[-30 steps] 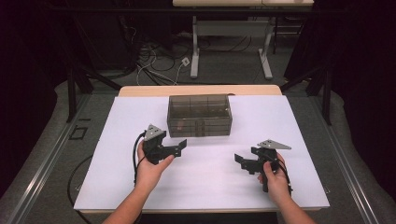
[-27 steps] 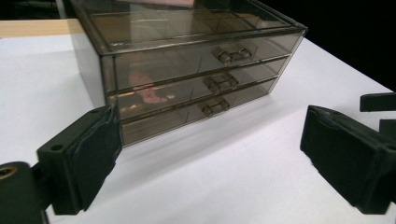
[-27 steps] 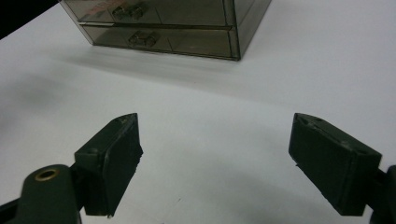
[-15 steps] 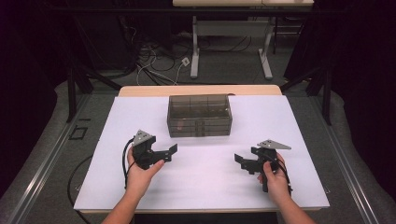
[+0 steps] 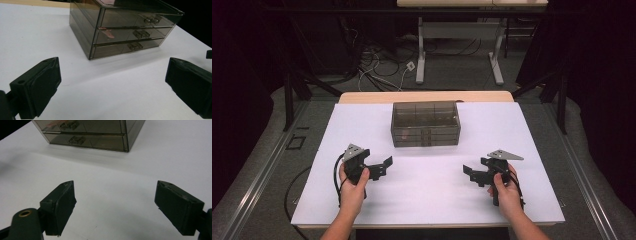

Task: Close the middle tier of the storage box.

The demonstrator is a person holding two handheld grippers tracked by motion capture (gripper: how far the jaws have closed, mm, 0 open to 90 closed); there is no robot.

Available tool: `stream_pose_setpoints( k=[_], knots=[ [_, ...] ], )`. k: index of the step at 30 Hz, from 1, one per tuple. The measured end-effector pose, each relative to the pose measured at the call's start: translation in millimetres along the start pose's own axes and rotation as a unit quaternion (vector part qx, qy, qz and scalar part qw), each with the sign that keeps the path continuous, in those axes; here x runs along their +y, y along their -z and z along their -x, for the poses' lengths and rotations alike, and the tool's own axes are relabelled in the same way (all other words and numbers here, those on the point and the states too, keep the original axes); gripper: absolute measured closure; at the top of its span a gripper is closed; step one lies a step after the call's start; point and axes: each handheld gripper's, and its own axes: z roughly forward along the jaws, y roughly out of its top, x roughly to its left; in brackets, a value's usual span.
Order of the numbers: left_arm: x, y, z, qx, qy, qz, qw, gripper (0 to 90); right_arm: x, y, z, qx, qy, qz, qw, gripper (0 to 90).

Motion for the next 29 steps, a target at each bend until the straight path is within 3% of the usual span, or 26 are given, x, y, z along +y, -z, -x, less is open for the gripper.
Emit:
stream_pose_setpoints(
  k=[17, 29],
  knots=[
    [-13.0, 3.1, -18.2, 0.027, 0.014, -0.01, 0.9995, 1.1, -0.1, -0.1, 0.1, -0.004, 0.002, -0.004, 1.0, 16.1],
    [-17.0, 2.7, -22.8, 0.037, 0.019, -0.019, 0.9989, 2.0, -0.3, -0.1, 0.5, -0.004, 0.002, -0.004, 1.0, 16.0]
  ],
)
